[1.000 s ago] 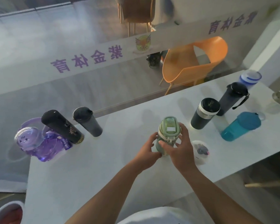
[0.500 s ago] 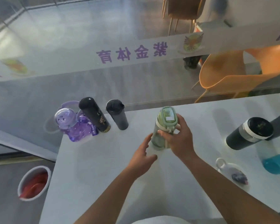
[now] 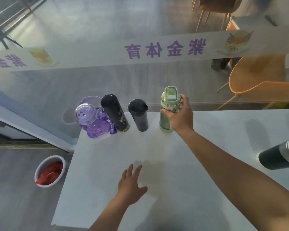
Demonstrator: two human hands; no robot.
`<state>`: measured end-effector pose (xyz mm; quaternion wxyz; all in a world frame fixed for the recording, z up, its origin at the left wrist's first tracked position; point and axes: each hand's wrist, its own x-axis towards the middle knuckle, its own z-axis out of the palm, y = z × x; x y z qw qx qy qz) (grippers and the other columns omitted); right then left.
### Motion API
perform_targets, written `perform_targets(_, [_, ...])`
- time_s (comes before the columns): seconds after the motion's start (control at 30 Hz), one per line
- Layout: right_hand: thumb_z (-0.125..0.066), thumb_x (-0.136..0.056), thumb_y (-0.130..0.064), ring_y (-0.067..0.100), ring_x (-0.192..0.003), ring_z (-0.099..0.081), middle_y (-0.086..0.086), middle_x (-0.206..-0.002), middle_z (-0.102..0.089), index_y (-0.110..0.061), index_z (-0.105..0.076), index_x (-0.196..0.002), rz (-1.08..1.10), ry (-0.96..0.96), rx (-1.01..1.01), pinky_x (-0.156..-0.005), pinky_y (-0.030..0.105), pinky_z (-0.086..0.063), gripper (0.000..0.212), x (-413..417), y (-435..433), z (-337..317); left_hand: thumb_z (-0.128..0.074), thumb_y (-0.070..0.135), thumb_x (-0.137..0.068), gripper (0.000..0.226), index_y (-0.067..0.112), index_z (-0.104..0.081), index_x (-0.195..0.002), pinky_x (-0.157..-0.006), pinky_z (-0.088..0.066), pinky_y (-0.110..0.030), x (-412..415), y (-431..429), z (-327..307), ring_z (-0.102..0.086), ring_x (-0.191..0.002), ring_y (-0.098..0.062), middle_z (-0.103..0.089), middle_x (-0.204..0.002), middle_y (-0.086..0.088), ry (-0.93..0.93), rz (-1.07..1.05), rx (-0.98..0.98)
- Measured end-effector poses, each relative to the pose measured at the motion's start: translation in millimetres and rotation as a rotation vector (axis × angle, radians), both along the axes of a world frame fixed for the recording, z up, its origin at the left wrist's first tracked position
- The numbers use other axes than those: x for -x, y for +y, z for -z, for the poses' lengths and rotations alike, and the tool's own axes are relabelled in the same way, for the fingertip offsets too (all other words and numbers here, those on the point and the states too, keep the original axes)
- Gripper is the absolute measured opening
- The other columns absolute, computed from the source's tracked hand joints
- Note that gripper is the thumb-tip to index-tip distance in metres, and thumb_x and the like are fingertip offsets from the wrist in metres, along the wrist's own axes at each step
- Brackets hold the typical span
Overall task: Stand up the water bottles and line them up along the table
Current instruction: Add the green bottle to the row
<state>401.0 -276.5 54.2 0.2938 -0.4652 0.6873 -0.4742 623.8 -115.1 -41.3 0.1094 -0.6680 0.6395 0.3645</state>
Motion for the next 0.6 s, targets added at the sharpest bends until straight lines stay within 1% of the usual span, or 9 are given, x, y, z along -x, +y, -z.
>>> perform_targets(0.1, [-0.086,-0.061,-0.034,0.016,-0.099,-0.061,-0.009,-0.11,-0.062,-0.036,-0.043,-0.115,0.007,-0.002,0.002,-0.089,0.043,-0.051,0.069,-4.4,-2.7,2.4,-0.063,0.045,-0.086,0.089,0.041,-0.005,-0.154,-0.12,-0.021,-0.046,0.5,4.9,5.8,0.004,-0.151,-0.027,0.01,-0.165,0.003,-0.024,0.021,-0.021])
perform_targets(0.27, [-0.086,-0.062,-0.035,0.015,-0.1,-0.059,-0.01,-0.113,-0.06,-0.034,-0.043,-0.116,0.005,0.014,0.006,-0.087,0.044,-0.052,0.069,-10.6,0.0,7.0,-0.061,0.044,-0.087,0.088,0.044,-0.002,-0.153,-0.12,-0.02,-0.048,1.2,7.6,12.6,0.008,-0.151,-0.027,0.012,-0.164,0.005,-0.042,0.036,-0.042])
perform_targets(0.43, [-0.086,-0.064,-0.033,0.014,-0.099,-0.057,-0.009,-0.113,-0.059,-0.031,-0.044,-0.12,0.022,0.056,0.031,-0.088,0.042,-0.051,0.069,-9.4,4.3,7.5,-0.06,0.04,-0.087,0.085,0.044,-0.006,-0.153,-0.119,-0.021,-0.048,1.2,5.8,13.4,0.009,-0.151,-0.027,0.01,-0.164,0.006,-0.038,0.04,-0.048])
perform_targets(0.6, [-0.086,-0.063,-0.031,0.014,-0.099,-0.056,-0.008,-0.113,-0.058,-0.028,-0.044,-0.119,0.034,0.056,0.042,-0.087,0.041,-0.051,0.069,-6.5,7.1,7.5,-0.057,0.037,-0.087,0.083,0.045,-0.008,-0.153,-0.119,-0.021,-0.048,2.9,7.5,13.6,0.01,-0.151,-0.027,0.011,-0.164,0.004,-0.065,0.054,-0.048])
